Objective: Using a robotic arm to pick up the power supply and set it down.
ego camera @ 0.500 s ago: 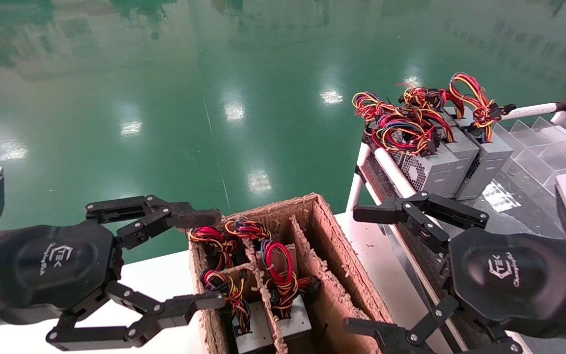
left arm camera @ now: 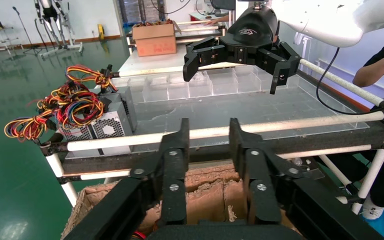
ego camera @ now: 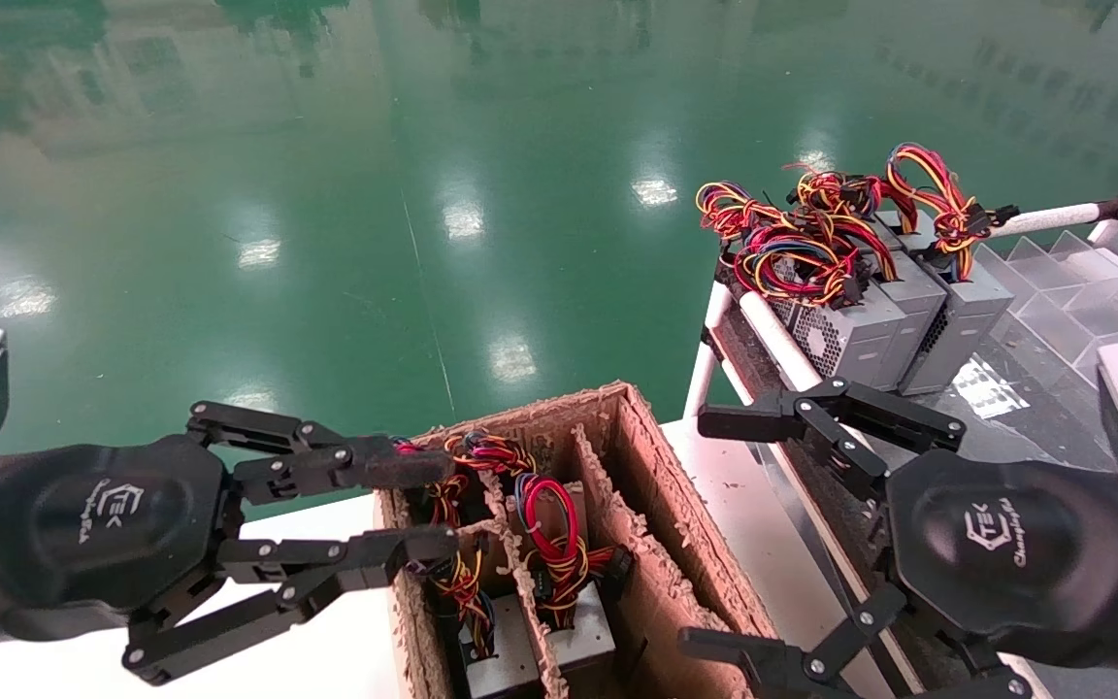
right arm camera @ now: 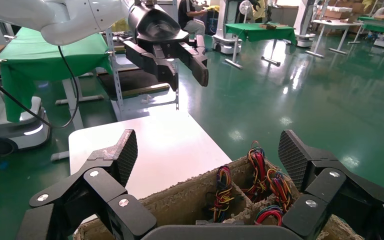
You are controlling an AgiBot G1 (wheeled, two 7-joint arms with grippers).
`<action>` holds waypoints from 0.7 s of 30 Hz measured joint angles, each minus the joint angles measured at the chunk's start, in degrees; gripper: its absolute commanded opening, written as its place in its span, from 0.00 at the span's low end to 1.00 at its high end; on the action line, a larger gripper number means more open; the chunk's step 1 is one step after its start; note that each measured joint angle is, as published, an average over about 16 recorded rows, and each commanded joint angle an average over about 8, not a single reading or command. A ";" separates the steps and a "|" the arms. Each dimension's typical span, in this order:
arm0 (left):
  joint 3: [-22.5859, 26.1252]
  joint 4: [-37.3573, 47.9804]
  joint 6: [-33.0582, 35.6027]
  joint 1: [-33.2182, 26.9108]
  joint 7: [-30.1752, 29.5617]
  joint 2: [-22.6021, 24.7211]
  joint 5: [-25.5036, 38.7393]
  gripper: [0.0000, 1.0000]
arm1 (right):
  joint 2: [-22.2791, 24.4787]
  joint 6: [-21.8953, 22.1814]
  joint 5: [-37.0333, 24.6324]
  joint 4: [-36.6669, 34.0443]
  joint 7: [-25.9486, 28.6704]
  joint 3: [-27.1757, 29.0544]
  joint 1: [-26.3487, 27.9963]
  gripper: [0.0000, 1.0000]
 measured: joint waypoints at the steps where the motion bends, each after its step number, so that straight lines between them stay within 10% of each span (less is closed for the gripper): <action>1: 0.00 0.00 0.00 0.00 0.00 0.00 0.00 0.00 | 0.00 0.00 0.00 0.00 0.00 0.00 0.00 1.00; 14: 0.00 0.01 0.00 -0.01 0.01 0.00 0.00 0.00 | -0.01 0.24 -0.34 -0.09 -0.10 -0.08 -0.07 1.00; 21: 0.03 0.03 0.01 -0.02 0.02 0.00 -0.01 0.82 | -0.22 1.78 -2.09 -0.50 0.14 -0.60 0.02 1.00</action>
